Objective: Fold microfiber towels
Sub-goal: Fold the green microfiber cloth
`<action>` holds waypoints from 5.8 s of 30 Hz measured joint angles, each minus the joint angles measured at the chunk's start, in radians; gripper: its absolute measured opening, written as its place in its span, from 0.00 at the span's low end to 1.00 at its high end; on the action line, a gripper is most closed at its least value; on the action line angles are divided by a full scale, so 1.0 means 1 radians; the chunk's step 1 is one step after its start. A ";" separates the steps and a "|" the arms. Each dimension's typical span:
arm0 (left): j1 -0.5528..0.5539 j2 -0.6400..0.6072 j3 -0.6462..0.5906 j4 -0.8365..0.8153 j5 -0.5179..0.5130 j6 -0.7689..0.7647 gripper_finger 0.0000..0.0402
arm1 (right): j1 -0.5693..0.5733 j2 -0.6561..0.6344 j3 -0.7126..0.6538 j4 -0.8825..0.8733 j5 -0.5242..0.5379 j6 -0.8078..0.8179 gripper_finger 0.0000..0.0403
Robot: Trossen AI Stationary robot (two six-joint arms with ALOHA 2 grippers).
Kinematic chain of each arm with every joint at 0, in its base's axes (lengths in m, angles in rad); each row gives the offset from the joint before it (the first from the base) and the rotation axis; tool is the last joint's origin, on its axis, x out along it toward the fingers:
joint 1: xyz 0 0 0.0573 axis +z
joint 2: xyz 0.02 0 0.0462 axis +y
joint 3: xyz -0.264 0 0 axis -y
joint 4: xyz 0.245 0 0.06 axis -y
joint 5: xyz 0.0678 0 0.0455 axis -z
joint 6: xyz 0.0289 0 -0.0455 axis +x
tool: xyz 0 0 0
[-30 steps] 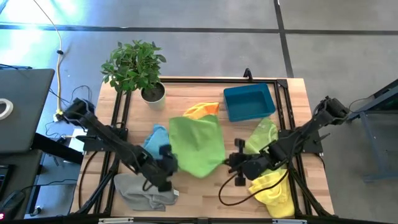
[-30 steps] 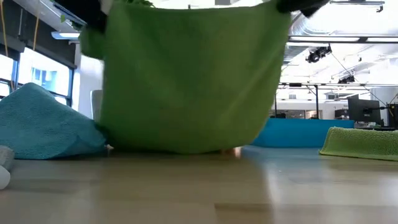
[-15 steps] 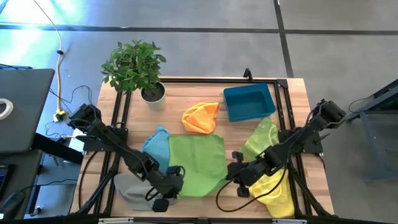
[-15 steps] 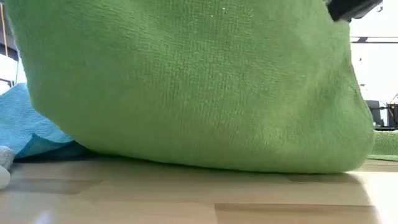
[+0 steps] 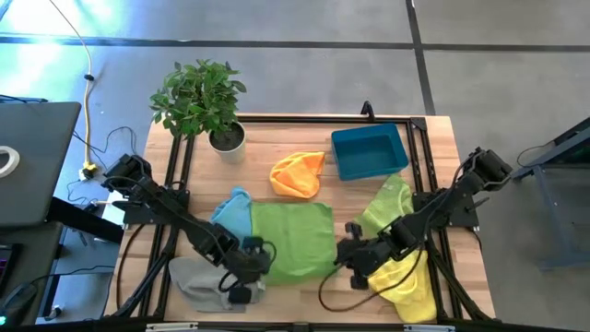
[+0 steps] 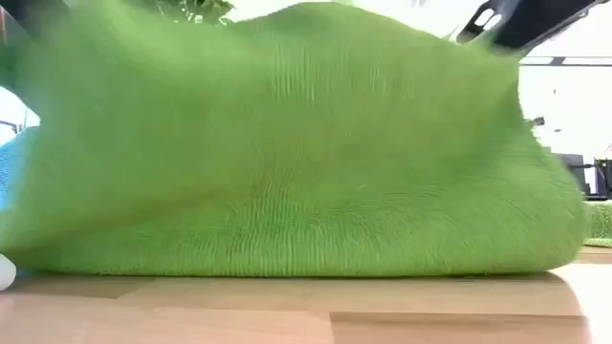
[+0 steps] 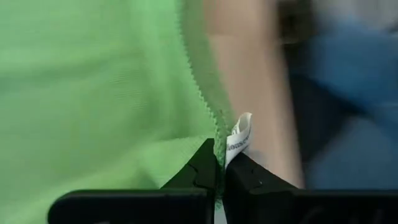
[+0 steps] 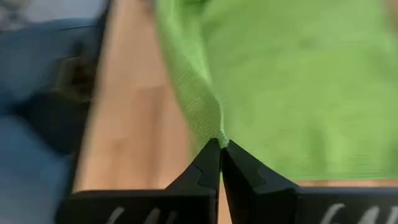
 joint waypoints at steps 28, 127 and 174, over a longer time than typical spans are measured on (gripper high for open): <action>0.254 0.002 -0.140 -0.182 -0.270 0.130 0.00 | -0.253 0.187 0.000 -0.022 0.197 -0.081 0.00; 0.254 0.235 0.000 -0.132 0.016 0.287 0.26 | -0.366 0.340 0.025 -0.215 0.136 0.014 0.26; 0.351 0.219 -0.001 -0.154 0.019 0.307 0.26 | -0.176 0.283 0.057 -0.470 0.014 0.276 0.26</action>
